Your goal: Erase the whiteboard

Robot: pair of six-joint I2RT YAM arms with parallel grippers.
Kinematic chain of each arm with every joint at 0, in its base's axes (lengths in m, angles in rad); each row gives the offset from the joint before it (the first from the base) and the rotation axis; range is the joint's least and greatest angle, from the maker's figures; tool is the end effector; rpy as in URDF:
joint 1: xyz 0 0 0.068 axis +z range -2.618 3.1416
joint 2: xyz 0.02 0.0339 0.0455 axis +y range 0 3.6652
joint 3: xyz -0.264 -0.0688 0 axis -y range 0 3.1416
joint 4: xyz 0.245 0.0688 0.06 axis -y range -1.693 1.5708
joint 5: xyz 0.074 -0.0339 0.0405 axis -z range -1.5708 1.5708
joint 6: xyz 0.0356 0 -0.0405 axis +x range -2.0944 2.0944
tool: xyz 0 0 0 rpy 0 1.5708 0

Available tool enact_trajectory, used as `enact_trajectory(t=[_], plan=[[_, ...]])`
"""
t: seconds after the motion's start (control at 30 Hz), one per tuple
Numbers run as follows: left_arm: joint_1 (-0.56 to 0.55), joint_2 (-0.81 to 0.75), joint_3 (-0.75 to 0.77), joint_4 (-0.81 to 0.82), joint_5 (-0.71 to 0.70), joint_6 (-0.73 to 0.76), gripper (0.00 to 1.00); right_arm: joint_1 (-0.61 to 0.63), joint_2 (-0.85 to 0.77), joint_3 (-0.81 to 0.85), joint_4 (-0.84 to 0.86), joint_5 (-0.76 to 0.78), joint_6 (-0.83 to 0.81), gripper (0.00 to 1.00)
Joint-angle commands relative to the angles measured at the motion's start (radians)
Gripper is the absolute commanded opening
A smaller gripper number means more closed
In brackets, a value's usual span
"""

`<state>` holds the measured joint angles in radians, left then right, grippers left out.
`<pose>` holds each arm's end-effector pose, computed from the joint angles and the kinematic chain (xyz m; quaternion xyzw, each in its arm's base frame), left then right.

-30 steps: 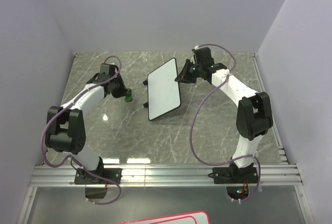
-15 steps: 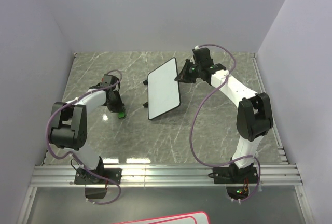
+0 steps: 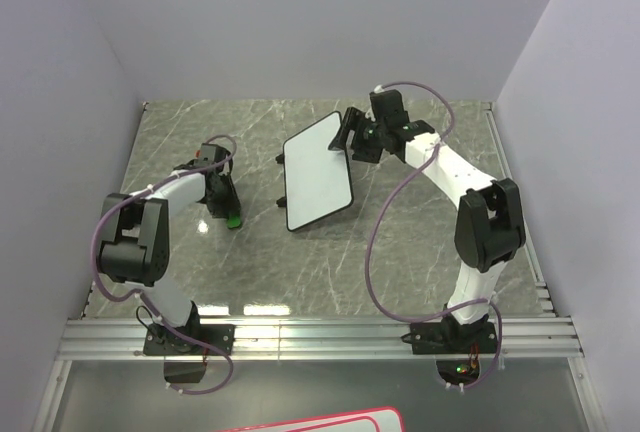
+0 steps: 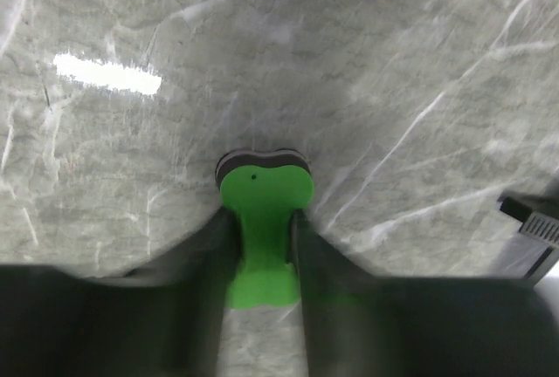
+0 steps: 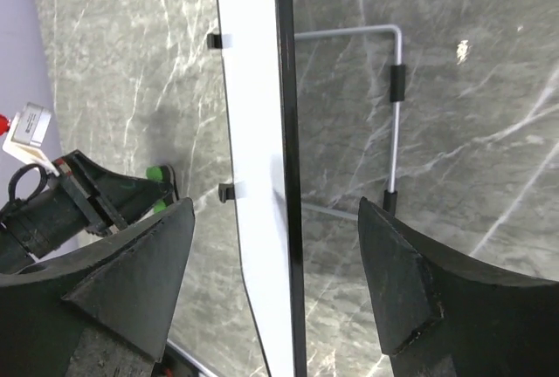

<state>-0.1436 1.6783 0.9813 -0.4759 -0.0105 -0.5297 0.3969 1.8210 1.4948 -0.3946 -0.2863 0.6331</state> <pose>0.3140 -0.0450 0.1637 -0.1891 0.9619 -0.0604 0.1882 0.3816 0.1708 0.2762 0.0478 0.9024 0.3141 0.2912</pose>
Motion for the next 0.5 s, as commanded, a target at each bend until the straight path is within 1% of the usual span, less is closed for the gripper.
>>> enact_trajectory(t=[0.0, 0.07, 0.1, 0.23, 0.27, 0.3, 0.4, 0.43, 0.47], plan=[[0.004, 0.04, 0.008, 0.002, -0.042, 0.02, 0.44, -0.007, -0.071, 0.068, -0.05, 0.064, -0.042, 0.82], [0.004, 0.029, 0.014, -0.007, -0.054, 0.022, 0.57, -0.036, -0.122, 0.07, -0.082, 0.088, -0.058, 0.83], [0.004, 0.024, 0.019, -0.01, -0.058, 0.023, 0.66, -0.052, -0.144, 0.065, -0.09, 0.099, -0.064, 0.83], [0.004, -0.005, 0.037, -0.039, -0.078, 0.028, 0.78, -0.134, -0.276, -0.002, -0.133, 0.136, -0.098, 0.84], [0.004, -0.015, 0.042, -0.047, -0.082, 0.028, 0.92, -0.153, -0.301, -0.024, -0.141, 0.137, -0.107, 0.84], [0.004, -0.029, 0.052, -0.061, -0.085, 0.027, 0.99, -0.183, -0.325, -0.047, -0.145, 0.136, -0.111, 0.84], [0.004, -0.1, 0.083, -0.078, -0.088, 0.02, 1.0, -0.24, -0.428, -0.161, -0.141, 0.112, -0.096, 0.86], [0.004, -0.133, 0.097, -0.089, -0.092, 0.014, 1.0, -0.251, -0.48, -0.224, -0.136, 0.102, -0.089, 0.86], [0.004, -0.152, 0.114, -0.095, -0.094, 0.011, 0.99, -0.257, -0.505, -0.252, -0.141, 0.096, -0.073, 0.86]])
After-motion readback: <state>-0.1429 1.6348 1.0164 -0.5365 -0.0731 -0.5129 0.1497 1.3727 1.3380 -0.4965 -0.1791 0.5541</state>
